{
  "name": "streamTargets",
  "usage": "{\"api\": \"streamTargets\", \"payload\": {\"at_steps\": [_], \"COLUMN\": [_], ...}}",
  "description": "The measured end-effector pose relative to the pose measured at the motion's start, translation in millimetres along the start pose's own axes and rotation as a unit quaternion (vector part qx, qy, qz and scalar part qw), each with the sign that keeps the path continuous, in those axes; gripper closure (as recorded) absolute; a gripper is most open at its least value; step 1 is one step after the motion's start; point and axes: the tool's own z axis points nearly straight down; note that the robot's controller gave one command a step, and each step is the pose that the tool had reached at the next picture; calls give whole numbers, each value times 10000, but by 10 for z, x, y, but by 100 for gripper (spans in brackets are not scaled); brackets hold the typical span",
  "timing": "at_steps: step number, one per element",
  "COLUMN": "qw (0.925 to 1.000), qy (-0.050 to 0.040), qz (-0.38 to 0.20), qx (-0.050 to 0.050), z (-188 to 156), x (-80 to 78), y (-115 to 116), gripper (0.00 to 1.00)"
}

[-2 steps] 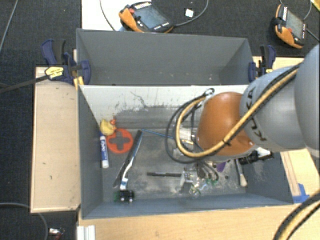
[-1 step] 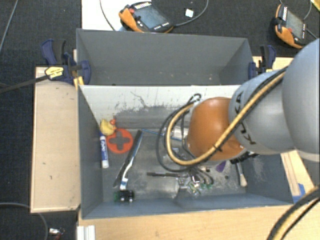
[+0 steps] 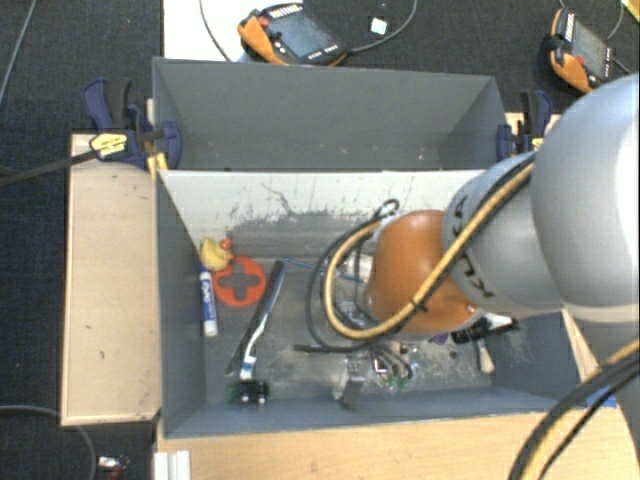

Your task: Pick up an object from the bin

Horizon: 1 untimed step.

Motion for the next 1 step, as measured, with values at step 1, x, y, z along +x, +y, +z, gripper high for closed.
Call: {"api": "streamTargets", "payload": {"at_steps": [1], "qw": [10000], "qy": [57], "qz": [-23], "qx": [-1], "z": [1], "x": [-83], "y": [-524], "gripper": [100]}}
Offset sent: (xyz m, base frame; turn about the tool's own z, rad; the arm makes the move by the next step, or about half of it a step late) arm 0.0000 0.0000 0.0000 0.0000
